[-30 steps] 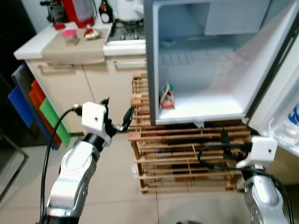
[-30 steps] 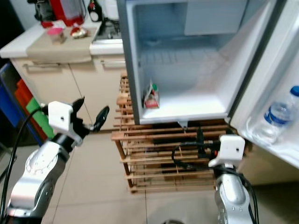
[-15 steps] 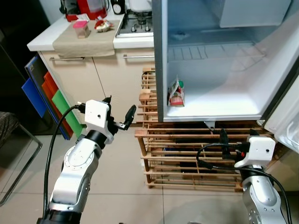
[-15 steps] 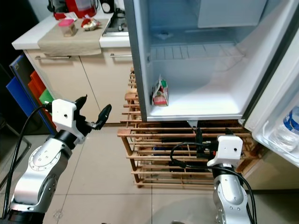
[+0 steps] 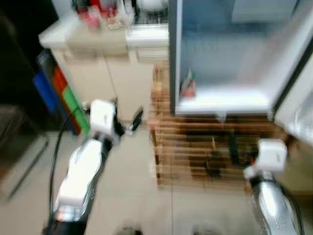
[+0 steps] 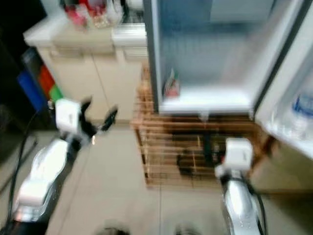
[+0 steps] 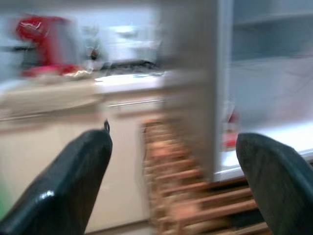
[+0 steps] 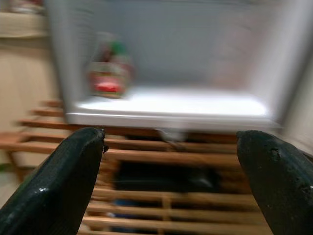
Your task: Restocking fridge
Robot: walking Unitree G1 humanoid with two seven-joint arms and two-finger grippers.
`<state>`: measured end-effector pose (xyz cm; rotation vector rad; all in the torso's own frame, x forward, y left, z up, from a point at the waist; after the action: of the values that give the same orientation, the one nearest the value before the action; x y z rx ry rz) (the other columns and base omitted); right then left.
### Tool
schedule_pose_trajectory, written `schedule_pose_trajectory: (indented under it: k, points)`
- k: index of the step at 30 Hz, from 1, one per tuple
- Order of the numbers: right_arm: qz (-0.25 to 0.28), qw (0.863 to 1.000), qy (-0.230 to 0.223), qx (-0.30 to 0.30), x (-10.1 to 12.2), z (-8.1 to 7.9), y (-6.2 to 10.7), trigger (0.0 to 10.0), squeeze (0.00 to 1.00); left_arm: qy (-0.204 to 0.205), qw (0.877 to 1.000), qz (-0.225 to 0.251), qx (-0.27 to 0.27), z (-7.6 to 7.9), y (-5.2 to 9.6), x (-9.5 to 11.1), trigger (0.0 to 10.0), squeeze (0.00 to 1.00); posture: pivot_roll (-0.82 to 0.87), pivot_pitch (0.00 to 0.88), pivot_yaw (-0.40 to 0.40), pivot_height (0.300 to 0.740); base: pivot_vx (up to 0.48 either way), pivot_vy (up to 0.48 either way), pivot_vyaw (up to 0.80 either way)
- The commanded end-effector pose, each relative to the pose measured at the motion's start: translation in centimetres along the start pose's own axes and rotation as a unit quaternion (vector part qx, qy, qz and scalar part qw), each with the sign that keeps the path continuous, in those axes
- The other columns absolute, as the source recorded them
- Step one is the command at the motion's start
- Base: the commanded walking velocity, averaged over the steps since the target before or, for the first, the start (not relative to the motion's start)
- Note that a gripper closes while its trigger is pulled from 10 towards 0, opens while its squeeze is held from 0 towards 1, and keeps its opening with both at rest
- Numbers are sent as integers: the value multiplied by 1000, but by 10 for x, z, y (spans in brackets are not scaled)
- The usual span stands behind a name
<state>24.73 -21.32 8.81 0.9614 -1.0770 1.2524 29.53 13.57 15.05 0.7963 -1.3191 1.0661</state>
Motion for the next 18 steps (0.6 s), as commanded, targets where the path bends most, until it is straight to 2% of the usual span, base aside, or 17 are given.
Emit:
schedule_pose_trajectory:
  k: [1, 4, 18]
  points:
    - [0, 1000, -4, 3, 1, -4, 3, 10000, 0, 2, 1000, -11, -6, -1, 0, -3, 10000, 0, -105, 0, 83, 740, 0, 0, 0]
    - [-3, 1000, -2, 2, 0, -3, 4, 10000, 0, 4, 1000, -12, -12, 0, 0, -3, 10000, 0, -106, 0, 83, 740, 0, -139, 0]
    - [-19, 1000, 7, -4, -5, 1, 13, 10000, 0, 14, 999, -11, -31, 7, -4, -7, 10000, 0, -133, 0, 92, 740, 279, -386, 0]
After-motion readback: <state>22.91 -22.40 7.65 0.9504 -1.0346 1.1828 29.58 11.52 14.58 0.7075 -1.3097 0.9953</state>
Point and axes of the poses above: a point about 5 cm out from each wrist's last joint towards the gripper, its own y axis pointing back from the gripper into the wrist, its own x axis along the axis of the wrist's last joint, z = x × y, the point moved 2 cm from there along -y, pointing out of the wrist towards the gripper, and after that the axes turned 9 degrees about y, right-handed, at the moved point
